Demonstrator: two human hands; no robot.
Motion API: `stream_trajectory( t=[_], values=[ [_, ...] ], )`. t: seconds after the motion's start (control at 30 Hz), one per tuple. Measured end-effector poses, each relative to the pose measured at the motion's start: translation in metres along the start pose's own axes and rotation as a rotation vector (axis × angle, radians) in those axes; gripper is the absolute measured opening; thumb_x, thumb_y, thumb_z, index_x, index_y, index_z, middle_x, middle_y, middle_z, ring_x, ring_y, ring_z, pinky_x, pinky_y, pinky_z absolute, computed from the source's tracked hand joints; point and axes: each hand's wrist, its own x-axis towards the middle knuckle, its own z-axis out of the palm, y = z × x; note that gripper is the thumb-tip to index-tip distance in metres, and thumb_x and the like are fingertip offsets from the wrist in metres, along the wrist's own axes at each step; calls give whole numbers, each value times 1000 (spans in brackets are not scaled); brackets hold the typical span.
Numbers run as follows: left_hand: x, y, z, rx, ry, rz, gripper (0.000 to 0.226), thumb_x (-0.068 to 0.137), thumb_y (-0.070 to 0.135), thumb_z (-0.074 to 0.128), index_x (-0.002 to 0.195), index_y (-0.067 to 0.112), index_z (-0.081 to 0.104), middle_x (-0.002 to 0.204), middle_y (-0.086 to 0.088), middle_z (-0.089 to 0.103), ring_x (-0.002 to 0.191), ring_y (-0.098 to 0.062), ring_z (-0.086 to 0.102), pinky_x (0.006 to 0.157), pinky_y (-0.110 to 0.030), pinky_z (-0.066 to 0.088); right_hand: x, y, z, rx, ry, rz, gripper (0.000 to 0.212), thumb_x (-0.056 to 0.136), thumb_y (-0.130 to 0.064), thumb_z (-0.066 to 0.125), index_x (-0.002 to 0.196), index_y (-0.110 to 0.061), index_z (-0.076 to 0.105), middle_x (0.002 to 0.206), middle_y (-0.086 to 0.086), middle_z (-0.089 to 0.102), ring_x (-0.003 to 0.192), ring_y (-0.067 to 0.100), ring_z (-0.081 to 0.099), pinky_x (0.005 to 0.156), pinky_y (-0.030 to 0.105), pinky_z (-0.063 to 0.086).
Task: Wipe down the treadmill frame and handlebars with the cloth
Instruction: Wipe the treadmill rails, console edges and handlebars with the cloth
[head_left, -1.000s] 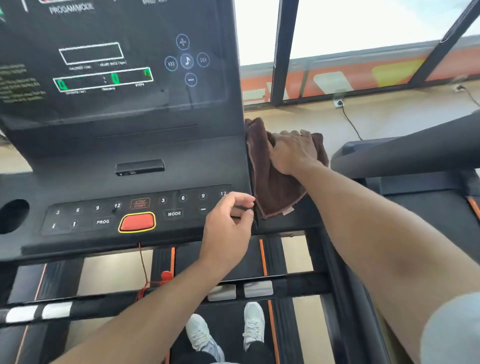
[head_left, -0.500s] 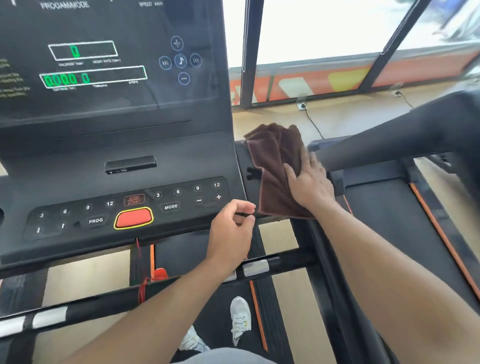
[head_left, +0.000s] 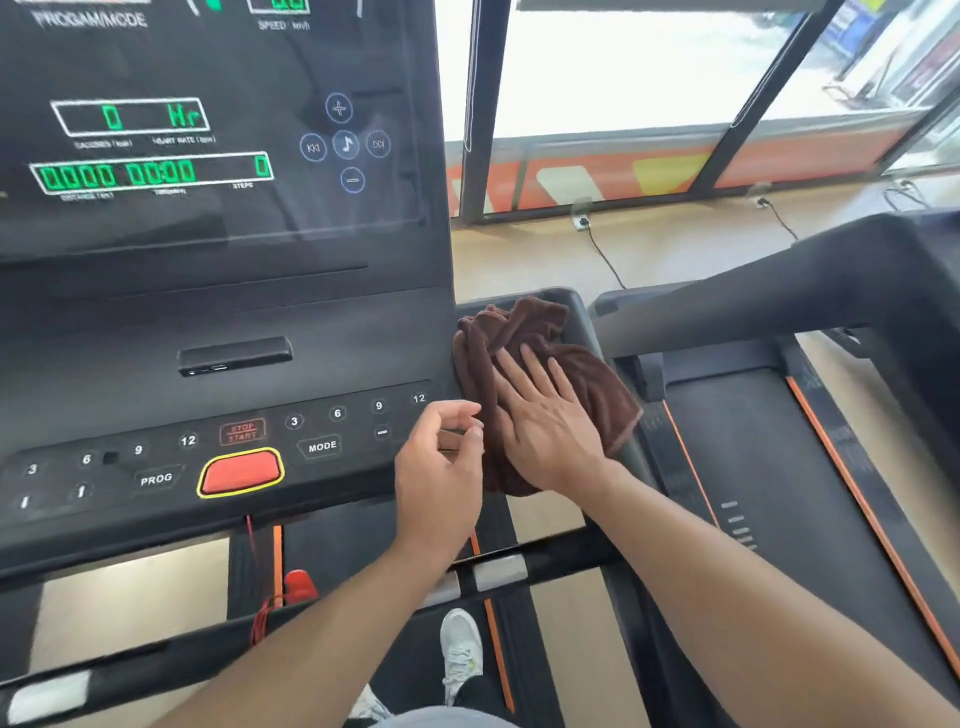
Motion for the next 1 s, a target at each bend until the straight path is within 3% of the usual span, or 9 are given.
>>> stream_trajectory(
  t=[0.23,0.33,0.43,0.57,0.67,0.77,0.83,0.93,1.0],
  values=[
    [-4,-1,12,27,-42,-23,29,93,3,60,95,31,66,84,14,68,77,-11,66,69,-12,49,80,15,-11,34,6,25,60,106,-50,15,163,-33,14,172,-7,12,159,22,3,128,48,3],
    [-6,-2,11,60,-65,6,31,93,2,62,92,32,66,84,17,68,76,-10,65,68,-10,46,118,23,-17,35,18,57,61,103,-54,14,150,-30,45,161,-2,40,151,29,30,125,52,15],
    [-5,-10,2,111,-24,31,27,92,1,64,92,28,68,82,14,69,74,-9,63,67,-9,45,144,24,-25,20,53,76,54,104,-49,20,112,-24,67,120,6,71,111,33,61,105,52,36],
    [-10,-17,-10,156,34,15,28,92,1,64,90,29,67,81,14,69,72,-11,64,68,-8,45,153,28,-30,35,53,123,51,104,-44,27,108,-19,72,113,11,73,102,36,65,96,48,42],
    [-17,-17,-11,174,48,16,28,92,2,65,88,30,67,78,12,69,72,-15,65,67,-8,45,146,33,-27,29,82,115,52,106,-43,26,107,-18,72,113,11,73,104,35,65,100,48,41],
    [-25,-16,-8,180,46,11,25,92,3,65,87,28,67,77,11,69,71,-15,65,65,-8,44,123,45,-22,46,104,68,53,105,-45,22,126,-25,66,134,5,66,128,31,55,117,51,27],
    [-30,-18,-6,193,26,8,23,92,4,65,89,26,68,79,11,70,73,-15,66,66,-8,45,102,58,-23,59,74,77,55,104,-49,22,148,-32,48,157,0,47,149,27,33,124,53,17],
    [-36,-19,-3,193,7,-1,19,93,7,65,91,25,68,84,11,71,78,-14,67,69,-8,46,64,76,-26,206,-13,221,59,105,-55,27,161,-38,21,171,-10,10,158,22,9,119,56,27],
    [-39,-20,1,185,-3,-8,17,93,8,64,93,25,68,87,10,72,79,-10,67,71,-9,47,31,78,-33,371,-65,347,66,104,-58,32,163,-38,9,172,-13,2,155,26,22,114,53,34]
  ],
)
